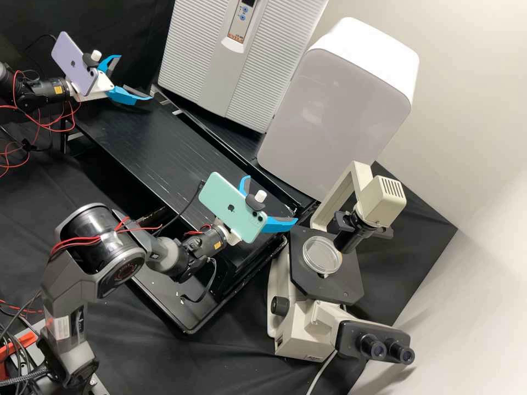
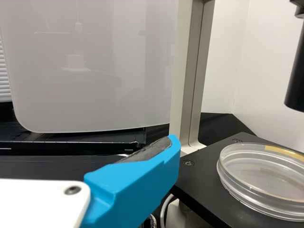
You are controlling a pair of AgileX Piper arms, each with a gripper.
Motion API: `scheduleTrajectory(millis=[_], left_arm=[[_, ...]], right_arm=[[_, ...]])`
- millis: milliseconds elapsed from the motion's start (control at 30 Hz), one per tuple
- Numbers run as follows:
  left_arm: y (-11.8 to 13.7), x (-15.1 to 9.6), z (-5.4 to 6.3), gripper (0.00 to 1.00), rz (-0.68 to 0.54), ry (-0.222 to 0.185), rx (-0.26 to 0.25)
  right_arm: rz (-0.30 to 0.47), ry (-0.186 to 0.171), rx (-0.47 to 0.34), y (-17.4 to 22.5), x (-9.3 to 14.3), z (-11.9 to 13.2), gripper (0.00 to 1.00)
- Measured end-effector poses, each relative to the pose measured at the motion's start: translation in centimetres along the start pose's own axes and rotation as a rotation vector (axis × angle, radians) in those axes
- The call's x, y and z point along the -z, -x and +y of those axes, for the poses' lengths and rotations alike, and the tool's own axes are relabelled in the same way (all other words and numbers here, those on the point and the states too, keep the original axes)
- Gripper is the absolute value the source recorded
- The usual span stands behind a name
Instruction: Place the petri dish on the bench
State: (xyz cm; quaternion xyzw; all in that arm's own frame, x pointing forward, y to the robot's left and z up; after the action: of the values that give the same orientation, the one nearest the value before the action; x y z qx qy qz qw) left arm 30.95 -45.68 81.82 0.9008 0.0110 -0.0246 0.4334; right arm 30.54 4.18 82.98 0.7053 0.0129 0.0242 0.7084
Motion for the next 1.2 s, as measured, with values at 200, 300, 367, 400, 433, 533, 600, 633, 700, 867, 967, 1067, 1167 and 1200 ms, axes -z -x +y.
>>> scheduleTrajectory(millis=[200,300,367,400,433,533,600,633,700,867,967,1067,1167,1200], left_arm=[[0.0,0.0,0.0,1.0,0.0,0.0,0.0],[0.0,0.0,0.0,1.0,0.0,0.0,0.0],[0.0,0.0,0.0,1.0,0.0,0.0,0.0],[0.0,0.0,0.0,1.0,0.0,0.0,0.0],[0.0,0.0,0.0,1.0,0.0,0.0,0.0],[0.0,0.0,0.0,1.0,0.0,0.0,0.0],[0.0,0.0,0.0,1.0,0.0,0.0,0.0],[0.0,0.0,0.0,1.0,0.0,0.0,0.0],[0.0,0.0,0.0,1.0,0.0,0.0,0.0],[0.0,0.0,0.0,1.0,0.0,0.0,0.0],[0.0,0.0,0.0,1.0,0.0,0.0,0.0],[0.0,0.0,0.0,1.0,0.0,0.0,0.0],[0.0,0.0,0.0,1.0,0.0,0.0,0.0],[0.0,0.0,0.0,1.0,0.0,0.0,0.0]], right_arm=[[0.0,0.0,0.0,0.0,0.0,0.0,1.0],[0.0,0.0,0.0,0.0,0.0,0.0,1.0],[0.0,0.0,0.0,0.0,0.0,0.0,1.0],[0.0,0.0,0.0,0.0,0.0,0.0,1.0],[0.0,0.0,0.0,0.0,0.0,0.0,1.0],[0.002,0.0,-0.001,0.2,-0.1,-0.1,1.0],[-0.002,0.0,-0.012,0.6,-0.5,-0.1,1.0],[-0.005,0.001,-0.019,0.9,-0.7,0.0,1.0],[-0.022,0.003,-0.026,1.7,-1.3,0.0,1.0],[-0.048,0.005,-0.071,3.4,-2.3,0.8,1.0],[-0.059,0.013,-0.106,4.4,-2.9,1.5,1.0],[-0.075,0.029,-0.154,5.3,-3.5,2.6,1.0],[-0.081,0.045,-0.202,5.8,-3.9,3.8,1.0],[-0.083,0.049,-0.214,5.9,-4.0,4.0,1.0]])
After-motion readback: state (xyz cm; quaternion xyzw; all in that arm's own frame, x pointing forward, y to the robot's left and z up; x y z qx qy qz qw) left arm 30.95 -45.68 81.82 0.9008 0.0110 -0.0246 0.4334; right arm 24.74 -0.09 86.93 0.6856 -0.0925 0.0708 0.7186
